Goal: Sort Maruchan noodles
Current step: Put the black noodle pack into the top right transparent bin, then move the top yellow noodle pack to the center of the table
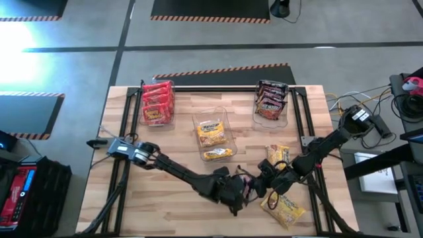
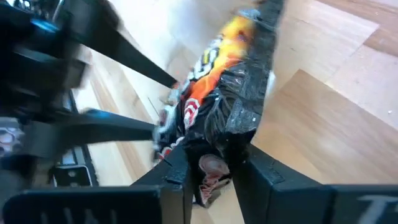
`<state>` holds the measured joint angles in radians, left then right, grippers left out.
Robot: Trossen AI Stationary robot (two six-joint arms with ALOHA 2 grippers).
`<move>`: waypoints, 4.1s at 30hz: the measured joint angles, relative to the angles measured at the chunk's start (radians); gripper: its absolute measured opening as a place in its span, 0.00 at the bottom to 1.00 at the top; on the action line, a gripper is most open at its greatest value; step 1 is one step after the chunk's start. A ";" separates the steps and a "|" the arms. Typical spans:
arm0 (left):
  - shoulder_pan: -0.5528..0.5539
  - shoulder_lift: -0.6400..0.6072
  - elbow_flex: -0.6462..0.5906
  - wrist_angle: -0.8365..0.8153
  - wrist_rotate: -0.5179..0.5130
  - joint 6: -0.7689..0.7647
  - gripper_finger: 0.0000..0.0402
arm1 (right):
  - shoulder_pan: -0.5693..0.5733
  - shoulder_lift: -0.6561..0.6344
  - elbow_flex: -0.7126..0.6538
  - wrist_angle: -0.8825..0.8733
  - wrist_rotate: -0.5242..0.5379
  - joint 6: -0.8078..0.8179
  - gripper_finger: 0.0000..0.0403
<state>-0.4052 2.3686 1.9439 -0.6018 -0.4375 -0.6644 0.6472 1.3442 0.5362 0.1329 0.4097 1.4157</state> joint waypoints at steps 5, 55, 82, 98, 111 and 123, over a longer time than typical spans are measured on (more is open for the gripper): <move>-0.027 -0.022 0.006 -0.002 -0.072 -0.029 0.38 | 0.000 0.001 0.000 0.000 -0.005 -0.031 0.15; 0.017 -0.472 -0.184 -0.385 -0.166 0.105 0.38 | -0.344 -0.067 0.762 -1.188 -0.164 -0.602 0.14; 0.200 -0.961 -0.679 0.021 -0.041 0.257 0.38 | -1.084 -0.064 0.982 -1.618 -0.147 -1.535 0.14; 0.456 -0.965 -0.560 0.058 -0.041 0.430 0.38 | -1.139 0.119 0.838 -1.607 -0.205 -1.904 0.14; 0.580 -0.965 -0.543 0.066 0.018 0.466 0.38 | -1.172 0.227 0.833 -1.488 -0.208 -1.910 0.18; 0.628 -0.965 -0.533 0.070 0.037 0.485 0.38 | -1.224 0.254 0.832 -1.448 0.135 -1.964 0.32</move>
<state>0.2231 1.4040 1.4113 -0.5320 -0.4002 -0.1795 -0.5770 1.5983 1.3685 -1.3152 0.5447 -0.5478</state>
